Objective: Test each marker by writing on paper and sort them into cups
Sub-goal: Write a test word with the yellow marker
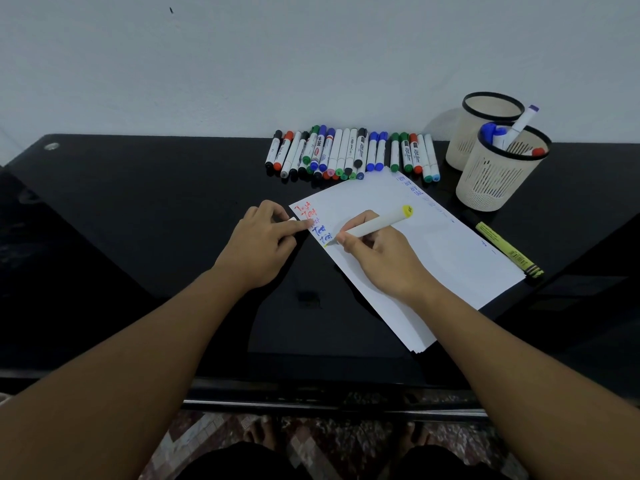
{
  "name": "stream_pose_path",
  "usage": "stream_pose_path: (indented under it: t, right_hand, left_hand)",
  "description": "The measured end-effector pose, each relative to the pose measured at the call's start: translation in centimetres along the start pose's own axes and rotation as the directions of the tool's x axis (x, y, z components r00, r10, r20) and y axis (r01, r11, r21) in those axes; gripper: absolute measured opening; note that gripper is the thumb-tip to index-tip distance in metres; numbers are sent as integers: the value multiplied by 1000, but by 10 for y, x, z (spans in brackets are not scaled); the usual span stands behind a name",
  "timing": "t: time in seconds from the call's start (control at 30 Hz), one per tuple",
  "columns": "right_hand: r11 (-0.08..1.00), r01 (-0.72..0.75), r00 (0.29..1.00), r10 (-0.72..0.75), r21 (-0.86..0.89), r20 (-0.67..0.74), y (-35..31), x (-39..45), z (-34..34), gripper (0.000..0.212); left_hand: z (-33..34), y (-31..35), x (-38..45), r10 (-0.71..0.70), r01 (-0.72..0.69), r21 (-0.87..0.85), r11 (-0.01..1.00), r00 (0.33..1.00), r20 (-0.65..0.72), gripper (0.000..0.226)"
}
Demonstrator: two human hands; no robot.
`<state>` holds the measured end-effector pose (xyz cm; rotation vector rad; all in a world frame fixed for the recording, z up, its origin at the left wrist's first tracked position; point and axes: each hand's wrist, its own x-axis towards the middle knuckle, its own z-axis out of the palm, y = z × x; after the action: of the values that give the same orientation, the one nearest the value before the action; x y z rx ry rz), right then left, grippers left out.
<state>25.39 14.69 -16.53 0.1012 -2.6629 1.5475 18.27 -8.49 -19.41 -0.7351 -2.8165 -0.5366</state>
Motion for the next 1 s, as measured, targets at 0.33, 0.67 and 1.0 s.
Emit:
stream_pose_path:
  t: [0.33,0.67,1.0]
  right_hand:
    - [999,-15,1000,15,46,-8,-3,-4,-4,8]
    - [1000,-3,1000,3,7,-16,-1,-3,-2,7]
    - [999,-8,1000,9,39,-26,-1,-3,-3,8]
  left_hand:
    - [0,-1,-1,-2,2,-23,1000,1000,-6,45]
    - [0,-2,0,15,-15,-18,1000,1000,-14,41]
    - [0,-1,1,13,-13,-9,1000,1000,-7,42]
